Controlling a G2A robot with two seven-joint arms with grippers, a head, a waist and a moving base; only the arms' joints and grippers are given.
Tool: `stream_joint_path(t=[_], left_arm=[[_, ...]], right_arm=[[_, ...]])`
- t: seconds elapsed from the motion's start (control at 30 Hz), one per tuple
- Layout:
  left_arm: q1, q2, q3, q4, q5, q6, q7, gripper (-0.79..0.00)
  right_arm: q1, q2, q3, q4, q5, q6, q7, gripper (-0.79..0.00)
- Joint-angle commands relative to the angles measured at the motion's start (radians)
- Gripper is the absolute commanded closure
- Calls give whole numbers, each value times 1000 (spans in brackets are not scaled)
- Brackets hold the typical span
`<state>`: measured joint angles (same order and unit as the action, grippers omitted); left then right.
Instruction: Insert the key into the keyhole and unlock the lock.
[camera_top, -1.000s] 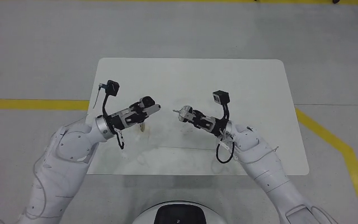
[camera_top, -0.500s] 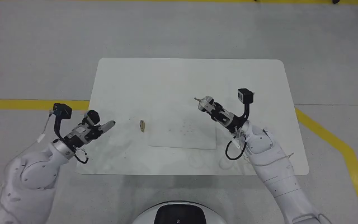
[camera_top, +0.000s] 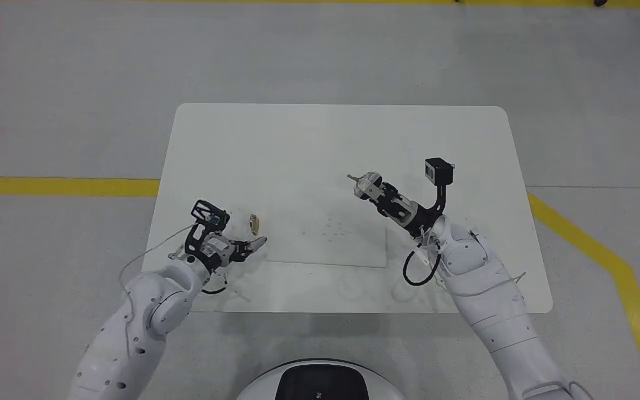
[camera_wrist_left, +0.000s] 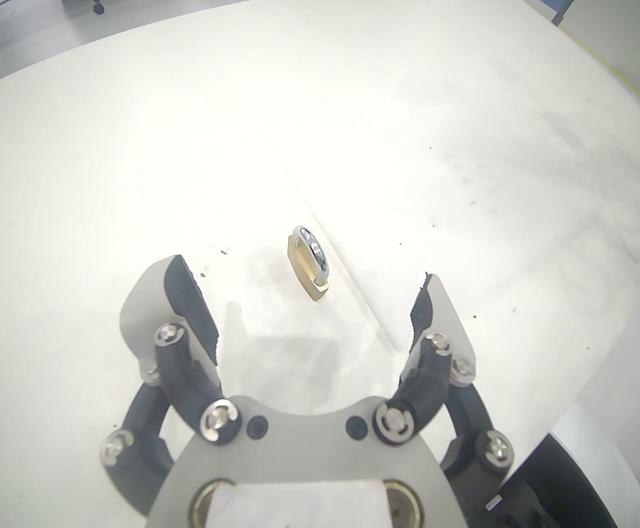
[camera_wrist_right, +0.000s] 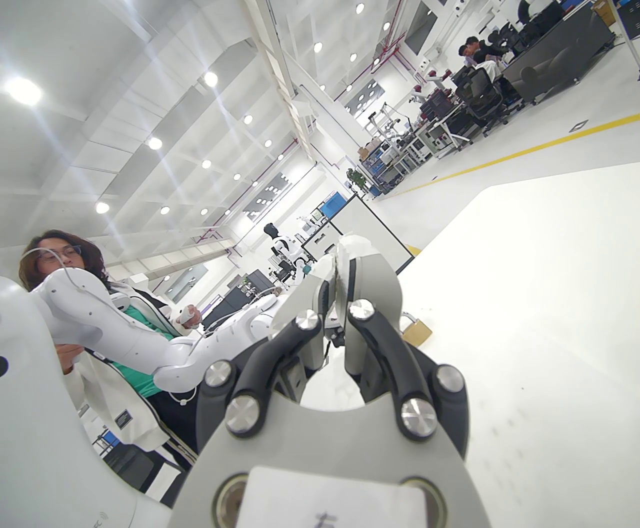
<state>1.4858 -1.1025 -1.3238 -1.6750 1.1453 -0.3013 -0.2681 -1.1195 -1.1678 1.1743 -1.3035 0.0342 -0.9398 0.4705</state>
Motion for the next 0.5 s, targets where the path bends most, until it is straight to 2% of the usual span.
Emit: stream_joint_path(t=[0.0, 0.03, 0.1, 0.27, 0.33, 0.47], left_arm=[[-6, -2, 7, 8, 6, 12, 5, -650], [-8, -3, 9, 12, 6, 13, 6, -566], [-10, -3, 9, 13, 5, 14, 7, -468], [1, -4, 5, -10, 3, 25, 11, -339], [6, -4, 4, -15, 0, 31, 8, -231], [2, -7, 10, -13, -4, 42, -3, -129]], right_arm=[[0, 0, 0, 0, 0, 0, 0, 0], [0, 0, 0, 0, 0, 0, 0, 0], [0, 0, 0, 0, 0, 0, 0, 0], [0, 0, 0, 0, 0, 0, 0, 0], [0, 0, 0, 0, 0, 0, 0, 0], [0, 0, 0, 0, 0, 0, 0, 0]])
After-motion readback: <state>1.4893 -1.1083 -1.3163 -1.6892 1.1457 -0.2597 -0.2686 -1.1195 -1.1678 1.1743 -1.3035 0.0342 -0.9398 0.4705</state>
